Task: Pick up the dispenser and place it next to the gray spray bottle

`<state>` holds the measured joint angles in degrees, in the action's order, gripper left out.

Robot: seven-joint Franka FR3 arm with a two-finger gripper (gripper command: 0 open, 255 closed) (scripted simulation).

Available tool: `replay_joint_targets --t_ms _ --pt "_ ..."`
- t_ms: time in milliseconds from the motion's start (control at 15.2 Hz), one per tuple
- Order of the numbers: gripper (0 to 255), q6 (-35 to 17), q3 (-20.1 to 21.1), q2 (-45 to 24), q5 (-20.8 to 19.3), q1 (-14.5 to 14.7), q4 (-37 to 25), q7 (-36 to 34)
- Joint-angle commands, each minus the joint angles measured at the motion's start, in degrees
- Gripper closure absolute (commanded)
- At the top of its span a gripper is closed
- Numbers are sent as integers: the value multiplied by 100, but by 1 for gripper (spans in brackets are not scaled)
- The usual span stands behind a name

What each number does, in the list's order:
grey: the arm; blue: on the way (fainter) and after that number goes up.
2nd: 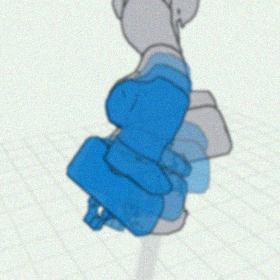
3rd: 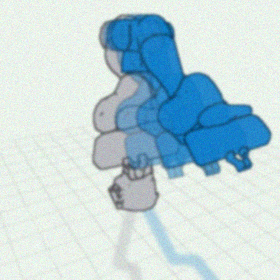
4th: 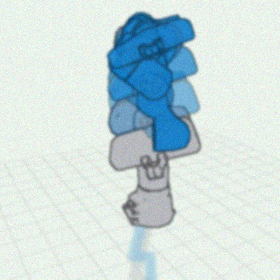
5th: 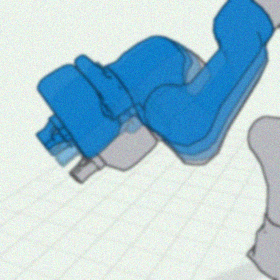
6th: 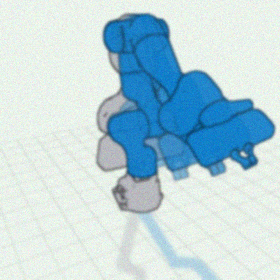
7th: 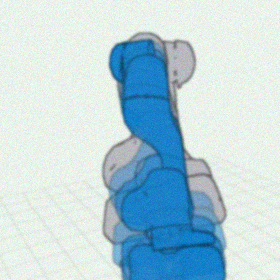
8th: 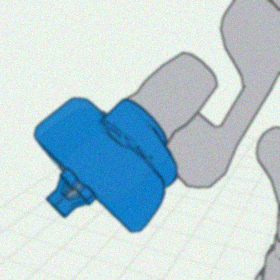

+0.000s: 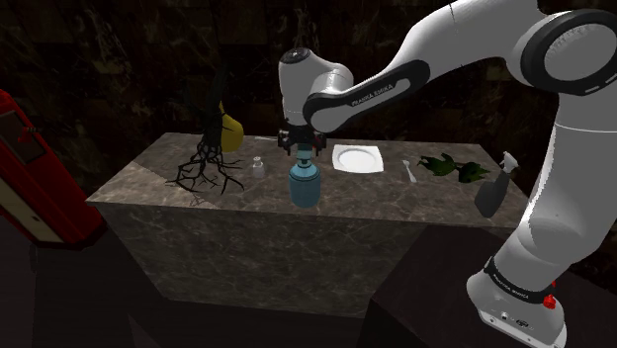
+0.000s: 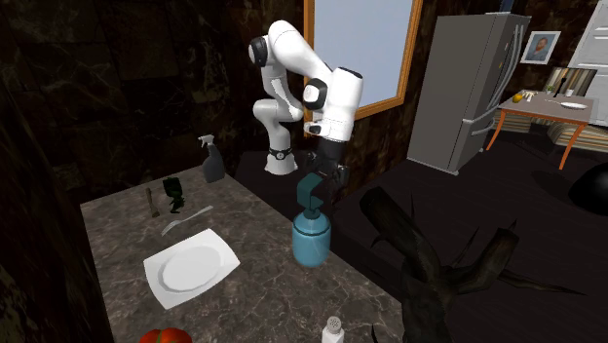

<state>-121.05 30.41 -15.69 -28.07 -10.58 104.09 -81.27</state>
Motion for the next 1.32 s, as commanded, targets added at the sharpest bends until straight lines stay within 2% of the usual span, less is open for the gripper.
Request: replay_joint_targets --t_ms 0,660,726,1254 --pt "0 -123 -36 -88 -82 1 50 -59" --pt "0 -261 -79 -196 -174 2 98 -113" --pt "255 -261 -79 -196 -174 2 99 -113" --pt "255 -263 -78 -191 -172 1 104 -113"
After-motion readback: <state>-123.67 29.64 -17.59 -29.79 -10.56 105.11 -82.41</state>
